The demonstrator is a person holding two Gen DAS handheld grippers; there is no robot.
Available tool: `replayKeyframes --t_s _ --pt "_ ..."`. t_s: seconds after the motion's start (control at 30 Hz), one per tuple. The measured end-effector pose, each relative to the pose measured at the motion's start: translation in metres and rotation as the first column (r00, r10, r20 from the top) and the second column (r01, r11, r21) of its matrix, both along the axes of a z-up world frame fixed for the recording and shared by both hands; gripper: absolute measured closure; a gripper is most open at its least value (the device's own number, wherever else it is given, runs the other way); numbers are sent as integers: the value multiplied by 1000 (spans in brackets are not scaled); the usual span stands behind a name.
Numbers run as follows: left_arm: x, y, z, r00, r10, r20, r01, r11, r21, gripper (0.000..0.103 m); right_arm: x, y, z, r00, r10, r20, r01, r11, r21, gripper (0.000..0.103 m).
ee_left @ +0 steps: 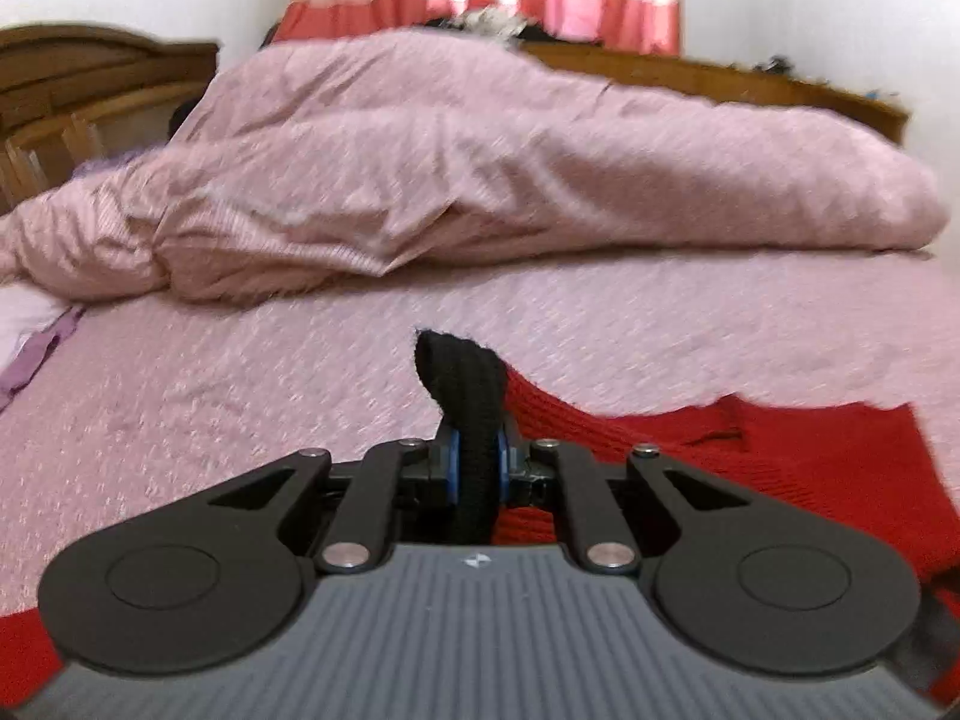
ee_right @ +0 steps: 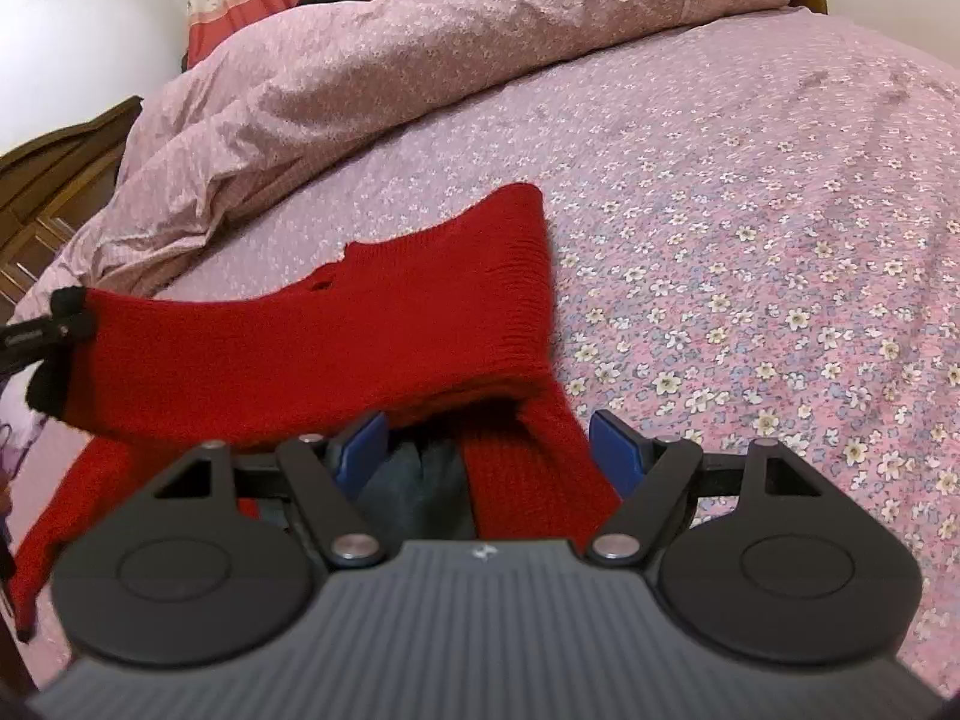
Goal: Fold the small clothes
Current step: 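Drag the cuff further across the body and open the left gripper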
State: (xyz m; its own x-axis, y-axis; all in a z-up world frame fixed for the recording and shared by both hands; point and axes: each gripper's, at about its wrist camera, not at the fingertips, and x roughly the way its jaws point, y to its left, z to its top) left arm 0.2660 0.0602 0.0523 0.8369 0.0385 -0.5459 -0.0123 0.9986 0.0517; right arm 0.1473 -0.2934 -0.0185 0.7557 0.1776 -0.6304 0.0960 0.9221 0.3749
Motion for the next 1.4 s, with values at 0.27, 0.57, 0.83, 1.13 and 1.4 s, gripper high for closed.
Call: replayKeyframes --t_s 0.27,0.57,0.83,1.13,1.4 --pt "22 23 -64 986 71 -153 -63 996 55 89 7 2 -14 999 -3 -36 2 1000 -27 26" --pt "18 26 -69 992 -2 -122 12 996 84 87 9 6 -16 999 12 -46 -14 998 -53 26" --pt "1 41 -45 996 22 -86 -10 990 140 66 6 9 -8 999 22 -25 -23 998 -64 27" --pt "-16 41 -26 995 -29 -100 26 999 -32 63 18 20 8 996 74 53 -69 994 -88 29" --pt "-16 16 -68 974 -63 -220 65 998 1 63 34 37 4 984 161 73 -145 971 -193 48"
